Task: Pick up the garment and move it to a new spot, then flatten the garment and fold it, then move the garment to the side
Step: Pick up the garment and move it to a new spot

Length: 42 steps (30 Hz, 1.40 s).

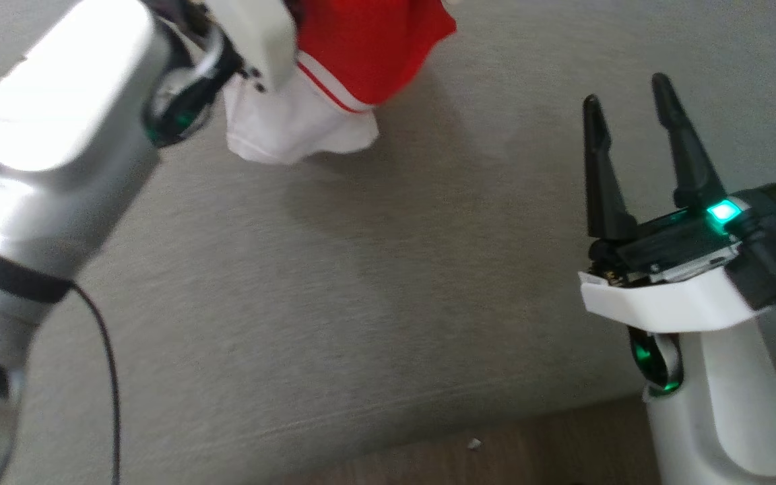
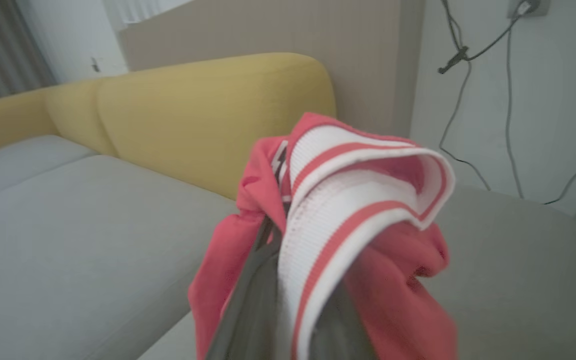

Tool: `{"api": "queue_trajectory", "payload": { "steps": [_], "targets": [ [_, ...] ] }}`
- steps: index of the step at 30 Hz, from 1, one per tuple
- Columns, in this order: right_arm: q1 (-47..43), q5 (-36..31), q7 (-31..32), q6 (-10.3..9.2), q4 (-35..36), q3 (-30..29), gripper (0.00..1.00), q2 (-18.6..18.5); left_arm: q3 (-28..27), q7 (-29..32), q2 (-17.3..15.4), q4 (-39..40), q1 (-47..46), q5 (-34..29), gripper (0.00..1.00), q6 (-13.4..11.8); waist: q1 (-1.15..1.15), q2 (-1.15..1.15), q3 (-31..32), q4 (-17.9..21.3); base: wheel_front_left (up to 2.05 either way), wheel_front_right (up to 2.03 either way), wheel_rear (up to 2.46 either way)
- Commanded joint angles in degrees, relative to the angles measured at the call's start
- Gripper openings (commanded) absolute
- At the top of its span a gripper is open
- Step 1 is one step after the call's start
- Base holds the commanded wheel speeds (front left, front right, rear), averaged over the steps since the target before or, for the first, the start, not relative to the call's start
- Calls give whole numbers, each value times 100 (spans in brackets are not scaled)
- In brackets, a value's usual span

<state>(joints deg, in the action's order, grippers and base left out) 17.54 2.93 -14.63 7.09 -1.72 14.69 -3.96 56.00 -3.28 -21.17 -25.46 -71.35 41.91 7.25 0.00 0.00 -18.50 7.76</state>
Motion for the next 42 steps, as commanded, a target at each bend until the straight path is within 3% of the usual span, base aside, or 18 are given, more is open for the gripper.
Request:
{"api": "queue_trajectory", "payload": {
  "steps": [1,7,12,13,14,15,18,22,25,33,42],
  "targets": [
    [-28,134,-37,40,276,50,100,102,-211,112,73,70,-186,165,0,-55,0,0,-160,681,0,0,0],
    [-63,444,-37,40,373,38,100,106,-22,105,534,-456,257,336,0,-146,0,0,-391,1251,0,0,0],
    [-73,647,-37,40,410,86,100,107,196,-300,987,-1300,685,252,0,-245,0,0,-611,1573,0,0,0],
    [-77,673,-37,40,408,114,100,107,260,-388,1056,-1483,738,200,18,-243,0,0,-647,1610,0,0,0],
    [-78,693,-37,40,407,140,100,107,286,-493,1135,-1649,787,185,49,-239,0,0,-679,1632,0,0,0],
    [-79,706,-37,40,407,160,100,107,324,-624,1216,-1768,821,157,100,-216,0,0,-704,1638,0,0,0],
    [-84,697,-37,40,405,191,100,107,317,-980,1412,-1979,850,64,100,-239,0,0,-720,1534,0,0,0],
    [-149,575,-37,40,316,197,100,108,185,-1159,1550,-1834,1001,-200,100,-509,0,0,-482,1168,0,0,0],
    [-231,431,-37,40,194,261,100,108,-278,-1168,1465,-1111,1372,-544,100,-819,0,0,-210,793,0,0,0],
    [-516,126,-37,40,-201,309,100,108,-1564,-1171,1061,841,3467,-1389,100,-1217,0,0,562,-279,0,0,0],
    [-925,36,-37,40,-354,191,100,82,-3276,-1171,1356,2699,5730,-2617,100,-1278,0,0,1271,-1010,0,0,0]
  ]
}}
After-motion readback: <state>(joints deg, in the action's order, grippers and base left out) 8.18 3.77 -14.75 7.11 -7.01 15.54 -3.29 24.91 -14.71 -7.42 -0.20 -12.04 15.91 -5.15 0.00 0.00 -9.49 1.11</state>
